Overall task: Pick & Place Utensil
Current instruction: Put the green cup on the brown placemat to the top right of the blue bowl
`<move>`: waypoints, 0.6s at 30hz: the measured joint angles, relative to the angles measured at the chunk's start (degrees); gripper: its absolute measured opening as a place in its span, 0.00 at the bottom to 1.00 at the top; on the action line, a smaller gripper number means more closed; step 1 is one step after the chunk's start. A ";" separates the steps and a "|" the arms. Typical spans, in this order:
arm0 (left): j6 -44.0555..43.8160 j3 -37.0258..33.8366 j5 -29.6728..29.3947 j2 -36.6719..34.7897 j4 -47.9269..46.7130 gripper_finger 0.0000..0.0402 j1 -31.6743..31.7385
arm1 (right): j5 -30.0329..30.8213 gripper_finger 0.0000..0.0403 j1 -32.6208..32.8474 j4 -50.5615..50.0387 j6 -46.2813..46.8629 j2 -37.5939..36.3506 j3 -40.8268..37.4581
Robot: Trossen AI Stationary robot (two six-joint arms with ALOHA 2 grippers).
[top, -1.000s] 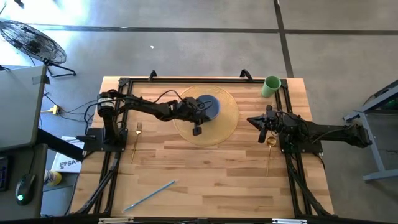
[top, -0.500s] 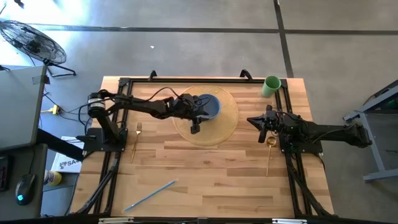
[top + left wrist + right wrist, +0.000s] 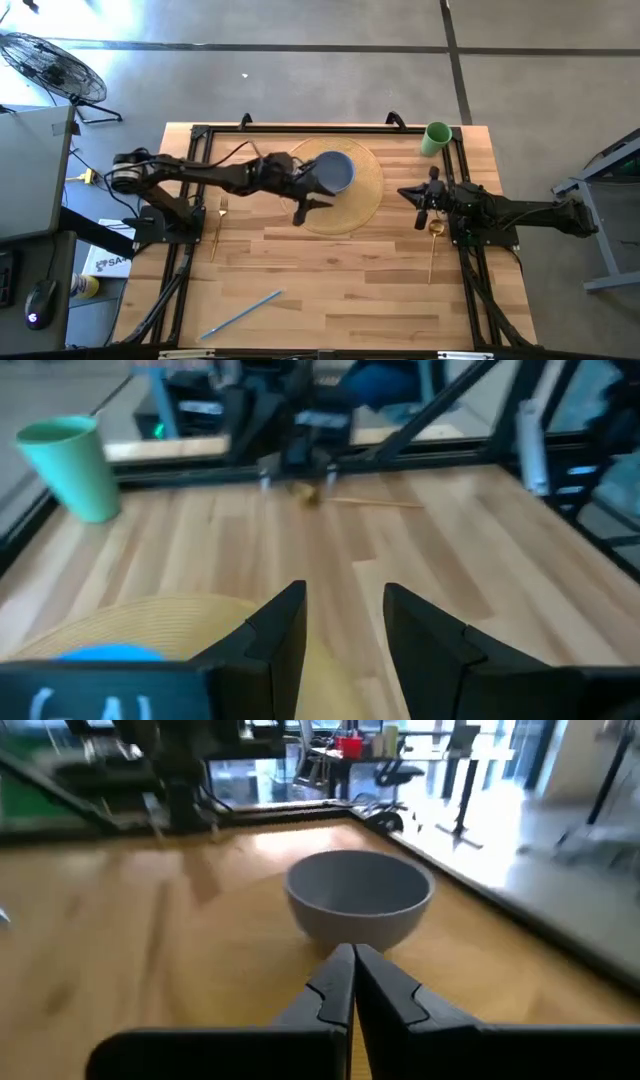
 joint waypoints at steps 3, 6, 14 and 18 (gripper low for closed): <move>-0.58 -5.08 0.08 -2.02 5.58 0.33 -0.64 | 1.31 0.02 0.00 0.20 -5.33 0.00 0.00; -2.58 -10.92 0.07 -4.32 10.82 0.33 -0.62 | 1.53 0.02 0.00 0.44 -6.63 -0.02 0.01; -8.11 -22.85 -0.04 -10.64 19.43 0.33 -0.51 | -4.30 0.02 0.02 5.27 11.24 0.00 0.00; -8.31 -25.13 -0.03 -13.24 19.68 0.33 -0.51 | 1.30 0.02 -0.01 10.46 11.44 0.02 0.00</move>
